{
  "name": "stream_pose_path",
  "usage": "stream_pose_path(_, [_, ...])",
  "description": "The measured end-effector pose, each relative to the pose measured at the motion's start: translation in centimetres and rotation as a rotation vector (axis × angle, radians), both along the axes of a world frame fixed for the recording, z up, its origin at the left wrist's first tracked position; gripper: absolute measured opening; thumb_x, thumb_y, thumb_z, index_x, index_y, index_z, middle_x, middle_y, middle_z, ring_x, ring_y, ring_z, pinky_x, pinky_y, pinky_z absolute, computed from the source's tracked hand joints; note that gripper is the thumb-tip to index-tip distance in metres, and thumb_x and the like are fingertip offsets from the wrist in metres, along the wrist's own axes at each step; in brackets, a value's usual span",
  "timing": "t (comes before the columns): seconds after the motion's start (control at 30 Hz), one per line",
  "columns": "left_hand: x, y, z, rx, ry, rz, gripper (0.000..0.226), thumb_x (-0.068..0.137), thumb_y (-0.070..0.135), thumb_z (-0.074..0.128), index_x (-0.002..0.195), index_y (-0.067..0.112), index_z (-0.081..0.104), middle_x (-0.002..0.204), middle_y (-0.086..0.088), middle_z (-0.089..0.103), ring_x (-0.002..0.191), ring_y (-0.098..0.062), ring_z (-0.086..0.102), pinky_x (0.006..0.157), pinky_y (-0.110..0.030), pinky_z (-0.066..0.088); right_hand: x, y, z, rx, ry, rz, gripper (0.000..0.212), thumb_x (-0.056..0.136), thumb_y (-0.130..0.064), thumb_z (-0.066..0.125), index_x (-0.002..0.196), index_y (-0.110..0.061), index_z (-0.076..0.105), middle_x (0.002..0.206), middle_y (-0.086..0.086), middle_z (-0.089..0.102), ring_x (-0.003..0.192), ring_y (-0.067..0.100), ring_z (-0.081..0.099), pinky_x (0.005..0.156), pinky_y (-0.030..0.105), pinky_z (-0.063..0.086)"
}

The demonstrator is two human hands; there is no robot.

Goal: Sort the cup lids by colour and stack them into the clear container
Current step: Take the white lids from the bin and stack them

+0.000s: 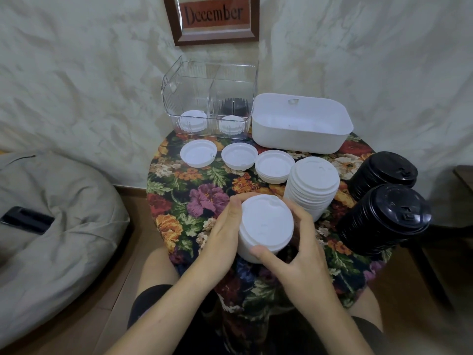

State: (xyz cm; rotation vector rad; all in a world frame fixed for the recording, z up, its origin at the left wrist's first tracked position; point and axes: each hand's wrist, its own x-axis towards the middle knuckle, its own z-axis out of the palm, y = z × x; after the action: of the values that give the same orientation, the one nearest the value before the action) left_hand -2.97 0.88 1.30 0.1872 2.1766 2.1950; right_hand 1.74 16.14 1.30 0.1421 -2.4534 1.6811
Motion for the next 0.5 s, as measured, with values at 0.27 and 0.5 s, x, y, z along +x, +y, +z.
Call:
stream_pose_path(0.27, [0.6,-0.7,-0.6,0.016,0.013,-0.061,0.049,0.108,0.050,0.022,0.136,0.030,0.057,0.133,0.019,0.065,0.130,-0.002,0.055,0.107,-0.018,0.043,0.0,-0.9,0.6,0.119,-0.003,-0.115,0.101,0.049,-0.084,0.077,0.129,-0.075,0.016,0.130,-0.058,0.031,0.118,-0.032,0.033,0.086,0.002,0.036])
stream_pose_path(0.5, [0.8,-1.3,-0.8,0.009,0.026,-0.067,0.049,0.107,0.045,0.026,0.141,0.026,0.055,0.139,0.015,0.063,0.135,-0.005,0.053,0.112,-0.026,0.041,0.6,0.1,0.1,0.126,0.026,-0.034,0.104,0.065,-0.077,0.079,0.137,-0.081,0.005,0.144,-0.059,0.016,0.134,-0.032,0.014,0.101,0.002,0.020])
